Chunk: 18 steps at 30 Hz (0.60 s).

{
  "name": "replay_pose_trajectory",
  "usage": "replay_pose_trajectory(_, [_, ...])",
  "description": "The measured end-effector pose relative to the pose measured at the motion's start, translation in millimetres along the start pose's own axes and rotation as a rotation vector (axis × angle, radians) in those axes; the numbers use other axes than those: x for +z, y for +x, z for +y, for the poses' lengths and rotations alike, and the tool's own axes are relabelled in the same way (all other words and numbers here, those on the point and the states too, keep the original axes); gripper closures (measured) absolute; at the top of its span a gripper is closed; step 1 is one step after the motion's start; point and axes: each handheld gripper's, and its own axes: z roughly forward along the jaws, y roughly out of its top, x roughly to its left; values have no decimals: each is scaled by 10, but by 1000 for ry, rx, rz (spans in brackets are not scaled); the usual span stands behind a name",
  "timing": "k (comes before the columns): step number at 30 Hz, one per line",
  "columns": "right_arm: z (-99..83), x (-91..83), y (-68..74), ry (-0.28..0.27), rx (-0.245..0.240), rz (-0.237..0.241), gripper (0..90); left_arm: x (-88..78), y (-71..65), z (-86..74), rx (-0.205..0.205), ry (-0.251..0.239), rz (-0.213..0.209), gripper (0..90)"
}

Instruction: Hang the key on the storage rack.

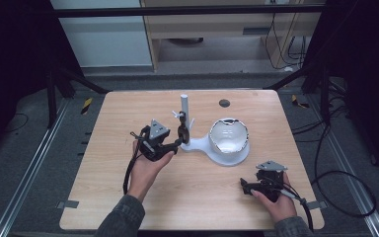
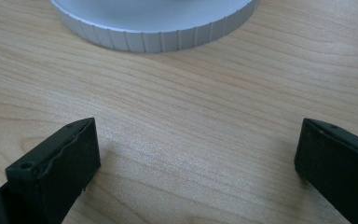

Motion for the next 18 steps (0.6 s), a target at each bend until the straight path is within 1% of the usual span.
replay_pose_trajectory(1, [0, 0, 0, 0, 0, 0, 4, -20, 14, -18, -4, 13, -10, 329])
replay_pose_trajectory(2, [0, 0, 0, 0, 0, 0, 4, -37, 26, -28, -8, 12, -13, 329])
replay_pose_trajectory(3, [1, 0, 2, 0, 3, 0, 4, -58, 41, -37, -7, 16, -16, 306])
replay_pose_trajectory(4, [1, 1, 1, -1, 1, 0, 4, -89, 69, -56, -11, 21, -16, 280])
replay_pose_trajectory(6, [1, 1, 1, -1, 1, 0, 4, -102, 79, -63, -14, 28, -14, 232])
replay_pose_trajectory(7, [1, 1, 2, -1, 0, -1, 4, -138, 101, -82, -19, 42, -18, 207])
replay_pose_trajectory(9, [0, 2, 2, -1, 0, -1, 4, -179, 109, -91, -12, 52, -16, 172])
replay_pose_trajectory(10, [0, 1, 3, -1, 0, -2, 4, -199, 108, -94, -14, 50, -16, 155])
replay_pose_trajectory(11, [0, 1, 4, -1, 1, -2, 4, -228, 114, -91, -8, 53, -20, 134])
replay_pose_trajectory(13, [0, 1, 4, -1, 1, -2, 4, -301, 133, -87, -4, 39, -34, 97])
replay_pose_trajectory(14, [0, 1, 4, -1, 1, -2, 4, -301, 133, -87, -4, 39, -34, 83])
replay_pose_trajectory(16, [3, 2, 3, -1, 0, -1, 4, -408, 181, -95, -16, 19, -37, 78])
replay_pose_trajectory(18, [1, 1, 5, 0, 2, -2, 4, -496, 225, -116, -25, 16, -32, 73])
